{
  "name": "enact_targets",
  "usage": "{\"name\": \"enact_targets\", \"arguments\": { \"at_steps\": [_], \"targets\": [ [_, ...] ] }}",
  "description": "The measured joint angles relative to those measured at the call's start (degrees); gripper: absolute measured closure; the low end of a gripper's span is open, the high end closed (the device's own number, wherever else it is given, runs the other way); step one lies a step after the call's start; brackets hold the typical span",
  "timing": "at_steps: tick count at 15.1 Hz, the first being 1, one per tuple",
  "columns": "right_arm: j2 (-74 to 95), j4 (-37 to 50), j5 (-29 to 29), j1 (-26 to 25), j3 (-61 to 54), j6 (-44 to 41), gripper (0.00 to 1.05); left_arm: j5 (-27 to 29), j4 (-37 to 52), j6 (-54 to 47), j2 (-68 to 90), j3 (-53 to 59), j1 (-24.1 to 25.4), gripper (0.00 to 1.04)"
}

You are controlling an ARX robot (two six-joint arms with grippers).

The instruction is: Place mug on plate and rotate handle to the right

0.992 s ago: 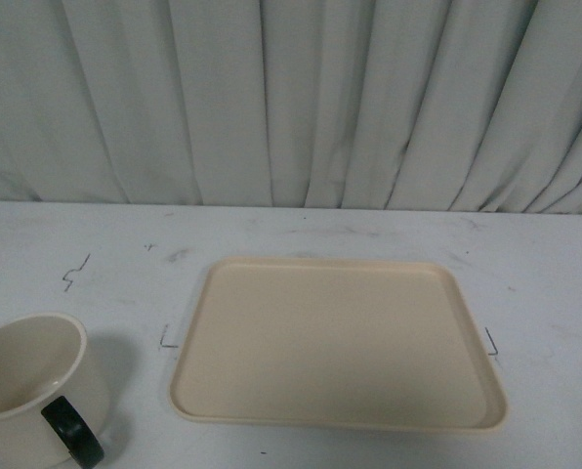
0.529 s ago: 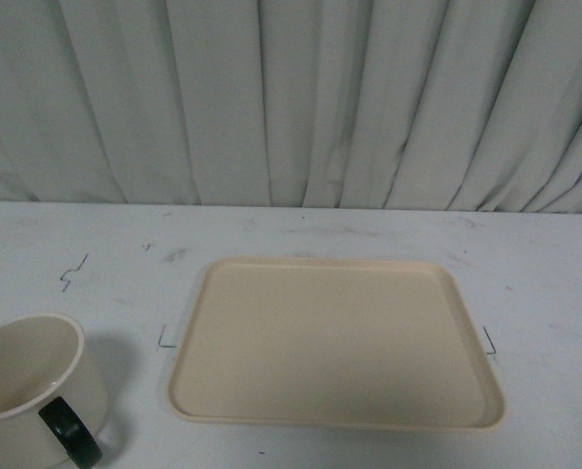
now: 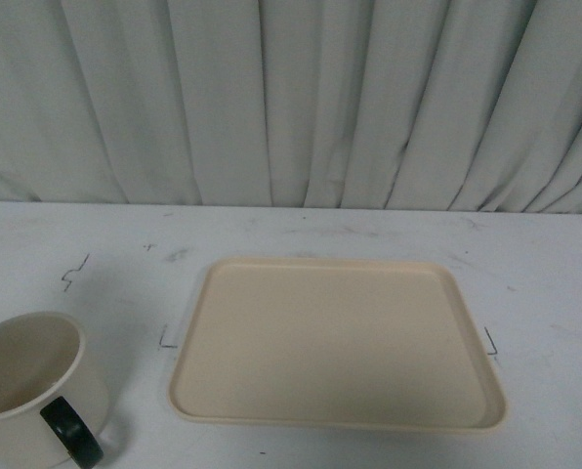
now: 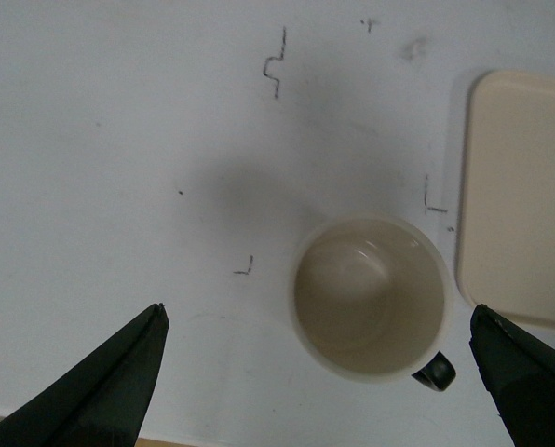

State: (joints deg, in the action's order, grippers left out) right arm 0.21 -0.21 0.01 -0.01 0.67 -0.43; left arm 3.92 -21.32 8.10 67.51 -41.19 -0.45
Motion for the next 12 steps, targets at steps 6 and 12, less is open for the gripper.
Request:
{"name": "enact_targets", "arguments": {
  "at_steps": [6, 12],
  "targets": [
    [0.0, 0.0, 0.0, 0.0, 0.0, 0.0, 0.07, -0.6, 5.2, 0.5, 15.2, -1.4, -1.4, 0.07],
    [0.0, 0.0, 0.0, 0.0, 0.0, 0.0, 0.07, 0.5, 7.5, 0.3, 25.6, -2.7, 0.8, 0.07]
  ]
}}
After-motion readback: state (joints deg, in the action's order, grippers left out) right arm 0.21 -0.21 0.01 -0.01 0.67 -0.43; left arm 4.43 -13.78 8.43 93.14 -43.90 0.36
